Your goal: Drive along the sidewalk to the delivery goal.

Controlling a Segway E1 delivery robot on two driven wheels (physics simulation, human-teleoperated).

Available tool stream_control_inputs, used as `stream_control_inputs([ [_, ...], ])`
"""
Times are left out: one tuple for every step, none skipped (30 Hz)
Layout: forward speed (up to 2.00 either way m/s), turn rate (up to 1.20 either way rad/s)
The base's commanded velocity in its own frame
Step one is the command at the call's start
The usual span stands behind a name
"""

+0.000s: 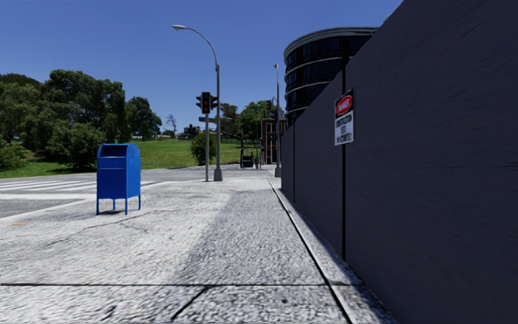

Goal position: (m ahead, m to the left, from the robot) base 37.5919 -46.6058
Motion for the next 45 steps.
stream_control_inputs([
  [2.0, 0.0],
  [2.0, 0.0],
  [2.0, 0.0],
  [2.0, 0.0],
  [2.0, 0.0],
  [2.0, 0.0],
  [2.0, 0.0],
  [2.0, 0.0],
  [2.0, 0.02],
  [2.0, 0.02],
  [2.0, 0.07],
  [2.0, 0.18],
  [2.0, 0.18],
  [2.0, 0.25],
  [2.0, 0.27],
  [2.0, 0.28],
  [2.0, 0.28],
  [2.0, 0.28],
  [2.0, 0.27],
  [2.0, 0.0],
  [2.0, 0.0],
  [2.0, 0.0],
  [2.0, 0.0],
  [2.0, 0.0],
  [2.0, 0.0],
  [2.0, 0.0],
  [2.0, 0.0],
  [2.0, 0.0],
  [2.0, 0.0],
  [2.0, 0.0],
  [2.0, 0.0],
  [2.0, 0.0],
  [2.0, 0.0],
  [2.0, 0.0],
  [2.0, 0.0],
  [2.0, 0.0],
  [2.0, 0.0],
  [2.0, 0.0],
  [2.0, 0.0],
  [2.0, 0.0],
  [2.0, 0.0],
  [2.0, 0.0],
  [2.0, 0.0],
  [2.0, 0.0],
  [2.0, 0.0],
])
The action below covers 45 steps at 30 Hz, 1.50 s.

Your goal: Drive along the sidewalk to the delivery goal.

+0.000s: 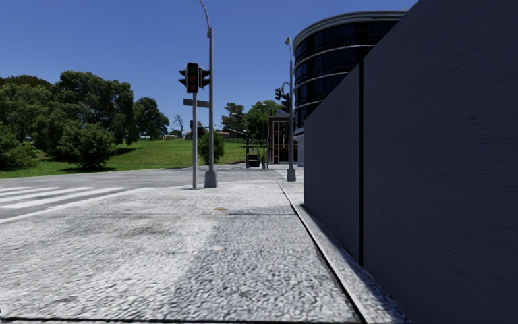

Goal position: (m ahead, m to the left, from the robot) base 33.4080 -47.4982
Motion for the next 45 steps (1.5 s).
stream_control_inputs([
  [2.0, 0.0],
  [2.0, 0.0],
  [2.0, 0.0],
  [2.0, 0.0],
  [2.0, 0.0],
  [2.0, 0.0],
  [2.0, 0.0],
  [2.0, 0.0],
  [2.0, 0.0],
  [2.0, 0.0],
  [2.0, 0.0],
  [2.0, 0.0],
  [2.0, 0.0],
  [2.0, 0.0],
  [2.0, 0.0],
  [2.0, 0.0],
  [2.0, 0.0],
  [2.0, 0.0],
  [2.0, 0.0],
  [2.0, 0.0],
  [2.0, 0.0],
  [2.0, 0.0],
  [2.0, 0.0],
  [2.0, 0.0],
  [2.0, 0.0],
  [2.0, 0.0],
  [2.0, 0.0],
  [2.0, 0.0],
  [2.0, 0.0],
  [2.0, 0.0],
  [2.0, 0.0],
  [2.0, 0.0],
  [2.0, 0.0],
  [2.0, 0.0],
  [2.0, 0.0],
  [2.0, 0.0],
  [2.0, 0.0],
  [2.0, 0.0],
  [2.0, 0.0],
  [2.0, 0.0],
  [2.0, 0.0],
  [2.0, 0.0],
  [2.0, 0.0],
  [2.0, 0.0],
  [2.0, 0.0],
])
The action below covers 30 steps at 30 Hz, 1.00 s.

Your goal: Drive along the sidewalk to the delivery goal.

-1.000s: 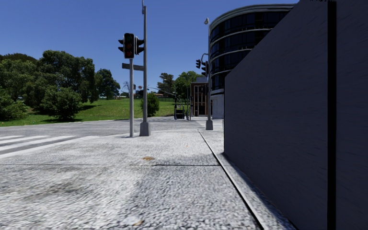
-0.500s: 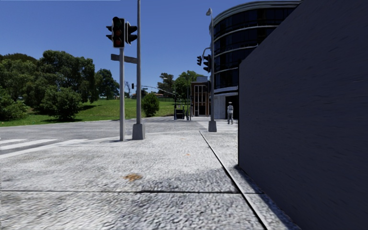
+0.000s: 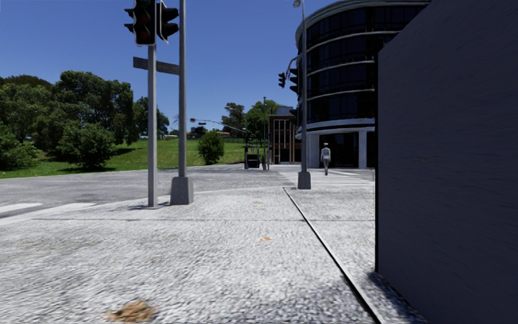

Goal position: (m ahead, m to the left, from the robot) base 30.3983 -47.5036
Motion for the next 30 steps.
stream_control_inputs([
  [2.0, 0.0],
  [2.0, 0.0],
  [2.0, 0.0],
  [2.0, 0.0],
  [2.0, 0.0],
  [2.0, 0.0],
  [2.0, 0.0],
  [2.0, 0.0],
  [2.0, -0.05],
  [2.0, -0.1],
  [2.0, -0.1],
  [2.0, -0.19],
  [2.0, -0.27],
  [2.0, -0.4],
  [2.0, -0.4],
  [2.0, -0.46],
  [2.0, -0.48],
  [2.0, -0.48],
  [2.0, -0.52],
  [2.0, -0.55],
  [2.0, -0.56],
  [2.0, -0.56],
  [2.0, -0.57],
  [2.0, -0.58],
  [2.0, -0.58],
  [2.0, -0.58],
  [2.0, -0.58],
  [2.0, -0.58],
  [2.0, -0.58],
  [2.0, -0.58],
])
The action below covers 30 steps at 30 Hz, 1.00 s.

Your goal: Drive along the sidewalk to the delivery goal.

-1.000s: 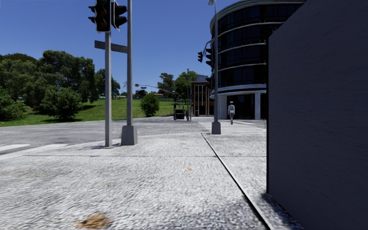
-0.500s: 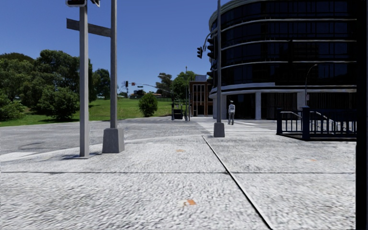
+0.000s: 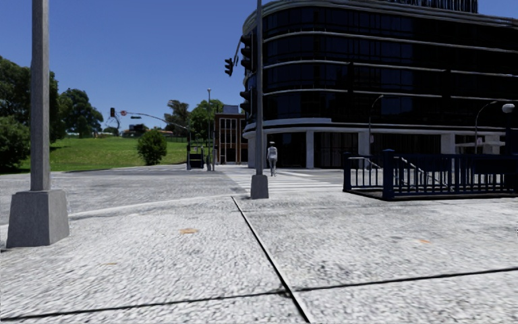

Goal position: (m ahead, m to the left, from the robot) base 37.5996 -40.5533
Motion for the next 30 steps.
stream_control_inputs([
  [2.0, -0.58],
  [2.0, -0.58],
  [2.0, -0.58],
  [2.0, -0.58],
  [2.0, -0.58],
  [2.0, -0.58],
  [2.0, -0.58],
  [2.0, -0.58],
  [2.0, -0.58],
  [2.0, -0.58],
  [2.0, -0.56],
  [2.0, -0.56],
  [2.0, -0.42],
  [2.0, -0.22],
  [2.0, 0.0],
  [2.0, 0.0],
  [2.0, 0.0],
  [2.0, 0.0],
  [2.0, 0.0],
  [2.0, 0.0],
  [2.0, 0.0],
  [2.0, 0.0],
  [2.0, 0.0],
  [2.0, 0.0],
  [2.0, 0.0],
  [2.0, 0.0],
  [2.0, 0.0],
  [2.0, 0.0],
  [2.0, 0.0],
  [2.0, 0.0],
])
